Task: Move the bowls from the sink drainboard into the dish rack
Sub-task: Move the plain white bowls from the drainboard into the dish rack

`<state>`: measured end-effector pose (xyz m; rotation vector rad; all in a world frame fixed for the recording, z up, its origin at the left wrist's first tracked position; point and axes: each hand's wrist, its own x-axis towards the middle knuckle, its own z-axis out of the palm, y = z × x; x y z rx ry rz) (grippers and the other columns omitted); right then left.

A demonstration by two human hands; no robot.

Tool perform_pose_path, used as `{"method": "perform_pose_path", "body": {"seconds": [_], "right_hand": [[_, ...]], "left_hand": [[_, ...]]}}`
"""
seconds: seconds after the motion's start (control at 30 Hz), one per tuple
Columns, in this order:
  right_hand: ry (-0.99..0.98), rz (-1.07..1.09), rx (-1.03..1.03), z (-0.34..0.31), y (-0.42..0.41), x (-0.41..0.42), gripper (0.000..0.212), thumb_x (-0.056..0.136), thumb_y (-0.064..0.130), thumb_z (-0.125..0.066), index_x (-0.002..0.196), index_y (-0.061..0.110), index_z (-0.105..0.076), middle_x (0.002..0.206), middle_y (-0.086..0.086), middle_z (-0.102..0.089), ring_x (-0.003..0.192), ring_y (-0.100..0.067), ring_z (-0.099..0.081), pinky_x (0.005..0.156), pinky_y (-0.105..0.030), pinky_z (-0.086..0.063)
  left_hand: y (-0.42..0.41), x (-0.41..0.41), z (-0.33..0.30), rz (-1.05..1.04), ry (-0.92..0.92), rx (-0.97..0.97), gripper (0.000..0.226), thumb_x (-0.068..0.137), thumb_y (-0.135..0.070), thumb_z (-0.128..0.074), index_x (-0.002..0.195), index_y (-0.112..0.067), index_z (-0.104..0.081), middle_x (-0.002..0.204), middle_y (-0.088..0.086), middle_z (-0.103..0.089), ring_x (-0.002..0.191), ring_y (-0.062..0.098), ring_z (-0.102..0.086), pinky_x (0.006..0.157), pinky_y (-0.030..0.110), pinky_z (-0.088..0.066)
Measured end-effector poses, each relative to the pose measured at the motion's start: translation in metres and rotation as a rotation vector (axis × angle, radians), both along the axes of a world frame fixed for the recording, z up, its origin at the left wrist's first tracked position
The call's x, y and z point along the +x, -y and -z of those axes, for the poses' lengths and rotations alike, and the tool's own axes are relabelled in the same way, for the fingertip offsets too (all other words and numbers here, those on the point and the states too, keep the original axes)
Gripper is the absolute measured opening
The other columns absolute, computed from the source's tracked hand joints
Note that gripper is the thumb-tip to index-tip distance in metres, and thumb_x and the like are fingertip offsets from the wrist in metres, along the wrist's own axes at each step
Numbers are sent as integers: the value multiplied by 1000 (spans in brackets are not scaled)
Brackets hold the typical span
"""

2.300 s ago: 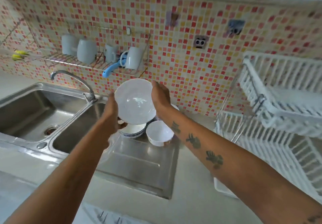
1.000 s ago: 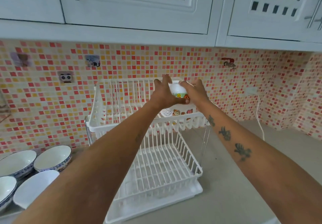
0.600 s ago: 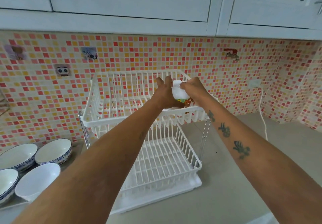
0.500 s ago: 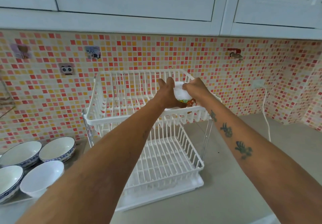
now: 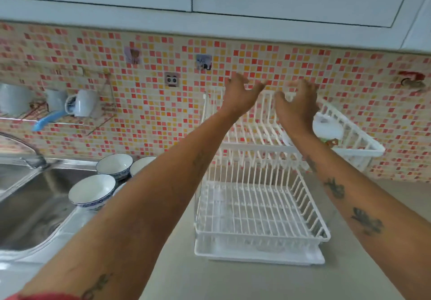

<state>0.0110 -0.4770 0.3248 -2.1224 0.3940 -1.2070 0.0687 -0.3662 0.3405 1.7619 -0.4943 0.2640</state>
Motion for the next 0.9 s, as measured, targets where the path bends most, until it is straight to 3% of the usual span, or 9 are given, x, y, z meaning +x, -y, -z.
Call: {"method": "perform_pose_path", "body": {"seconds": [0.07, 0.13, 0.17, 0.27, 0.37, 0.53, 0.67, 0.77, 0.9], "right_hand": [[80, -131, 32, -6, -44, 13, 31, 86, 25, -57, 112, 7, -58, 125, -9, -53, 117, -27, -53, 100, -42, -36], [173, -267, 36, -11, -90, 26, 25, 84, 23, -56, 103, 7, -58, 115, -8, -54, 109, -24, -56, 96, -44, -44], [210, -334, 43, -13, -113, 32, 20, 84, 21, -56, 98, 7, -58, 109, -5, -53, 104, -22, -57, 92, -40, -46], [242, -525, 65, -14, -186, 47, 7, 86, 15, -56, 86, 13, -50, 91, 4, -46, 81, -10, -49, 73, -11, -40], [181, -707, 102, 1, -251, 62, 12, 84, 18, -54, 79, 18, -44, 87, 7, -44, 76, -9, -45, 72, -19, -37], [-137, -859, 191, 49, -322, 97, 11, 88, 24, -55, 83, 20, -45, 97, -4, -49, 77, -14, -47, 72, -31, -42], [-491, -838, 257, 111, -349, 128, 29, 92, 36, -55, 107, 11, -53, 111, -8, -58, 93, -23, -57, 75, -33, -43], [-663, -793, 313, 156, -354, 143, 30, 92, 42, -54, 99, 14, -48, 96, -4, -53, 89, -22, -51, 74, -29, -35], [-780, -649, 426, 208, -342, 167, 44, 93, 43, -52, 85, 1, -63, 81, -13, -60, 86, -31, -58, 75, -35, -43]], "left_hand": [[-42, 10, -4, -54, 1, -131, 27, 91, -36, -59, 98, -11, -53, 106, 9, -57, 98, 24, -59, 92, 41, -53], [-91, 20, -2, -122, -11, -206, 23, 93, -31, -55, 79, -14, -46, 85, 9, -54, 84, 26, -62, 87, 50, -54], [-118, 25, 1, -165, -18, -216, 24, 93, -29, -54, 77, -13, -46, 81, 11, -52, 79, 24, -60, 82, 51, -55], [-199, 41, 22, -300, -93, -261, 24, 96, -29, -50, 82, -10, -50, 79, 13, -53, 72, 20, -56, 67, 37, -51], [-274, 53, 53, -432, -231, -299, 27, 98, -33, -45, 90, -8, -55, 80, 5, -59, 75, 19, -59, 65, 29, -49], [-362, 58, 106, -524, -416, -352, 30, 100, -27, -42, 77, -12, -54, 72, 3, -55, 61, 14, -54, 54, 23, -42], [-400, 75, 161, -563, -628, -368, 40, 100, -38, -40, 73, -12, -52, 75, 7, -57, 66, 19, -54, 61, 28, -44], [-411, 83, 206, -538, -802, -331, 45, 100, -43, -35, 72, -13, -54, 81, 6, -58, 68, 19, -56, 69, 29, -45], [-408, 92, 262, -492, -963, -322, 48, 100, -47, -32, 77, -10, -54, 81, 7, -58, 68, 19, -54, 62, 27, -45]]}}
